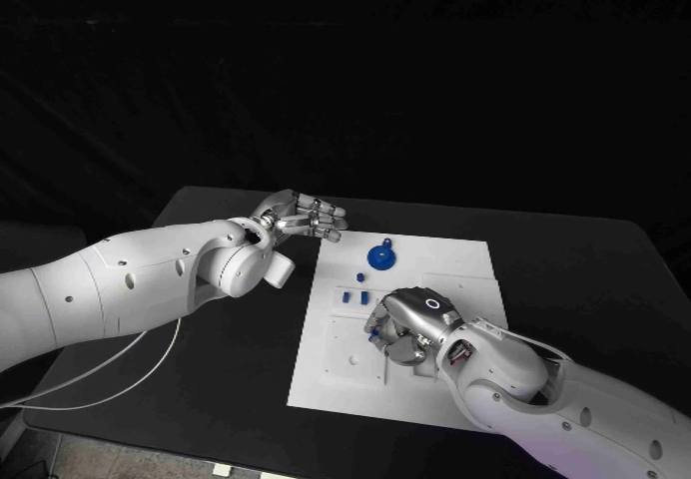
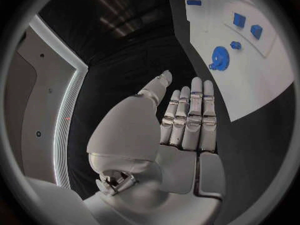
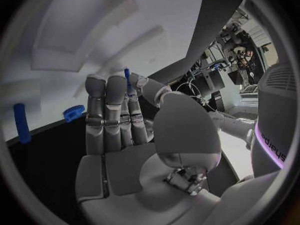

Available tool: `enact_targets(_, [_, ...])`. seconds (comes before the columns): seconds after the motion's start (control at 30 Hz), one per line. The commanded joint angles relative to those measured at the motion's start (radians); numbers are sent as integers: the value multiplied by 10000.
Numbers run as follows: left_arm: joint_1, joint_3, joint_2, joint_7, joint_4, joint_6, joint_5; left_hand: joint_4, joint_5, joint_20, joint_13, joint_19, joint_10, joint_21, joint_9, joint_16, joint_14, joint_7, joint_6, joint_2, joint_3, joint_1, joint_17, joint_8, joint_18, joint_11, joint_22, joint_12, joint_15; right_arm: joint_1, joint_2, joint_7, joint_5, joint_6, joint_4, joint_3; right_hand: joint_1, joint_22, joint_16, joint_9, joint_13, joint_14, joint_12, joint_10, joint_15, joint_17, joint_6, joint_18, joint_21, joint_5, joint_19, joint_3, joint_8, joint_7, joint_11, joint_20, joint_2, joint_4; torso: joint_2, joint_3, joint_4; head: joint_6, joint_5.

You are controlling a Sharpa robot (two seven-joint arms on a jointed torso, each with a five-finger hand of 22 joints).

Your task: Assemble the parts on the task board

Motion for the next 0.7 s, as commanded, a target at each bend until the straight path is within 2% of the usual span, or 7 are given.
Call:
enact_targets(0.03, [10, 10, 13, 43, 6, 148, 52, 42, -27, -41, -5, -20, -34, 62, 15, -33, 13, -5, -84, 71, 16, -32, 8, 21, 19, 3, -9, -31, 16, -20, -4, 14, -119, -63, 34, -5, 78, 451, 43, 11, 11, -8, 61, 153, -57, -14, 75, 196, -72, 16, 153, 62, 33, 9, -91, -23, 56, -13, -3, -2, -5, -11, 11])
enact_targets(0.7, [10, 10, 3, 37, -4, 163, 52, 42, -27, -41, -5, -20, -34, 62, 15, -33, 13, -5, -84, 71, 16, -32, 8, 21, 19, 3, -9, -31, 16, -37, -41, 30, -139, -229, 77, -4, 87, 466, 52, 18, 13, -9, 63, 185, -71, -13, 99, 188, -42, 23, 170, 70, 35, 2, -100, -38, 44, -19, -12, -11, -1, -39, 30])
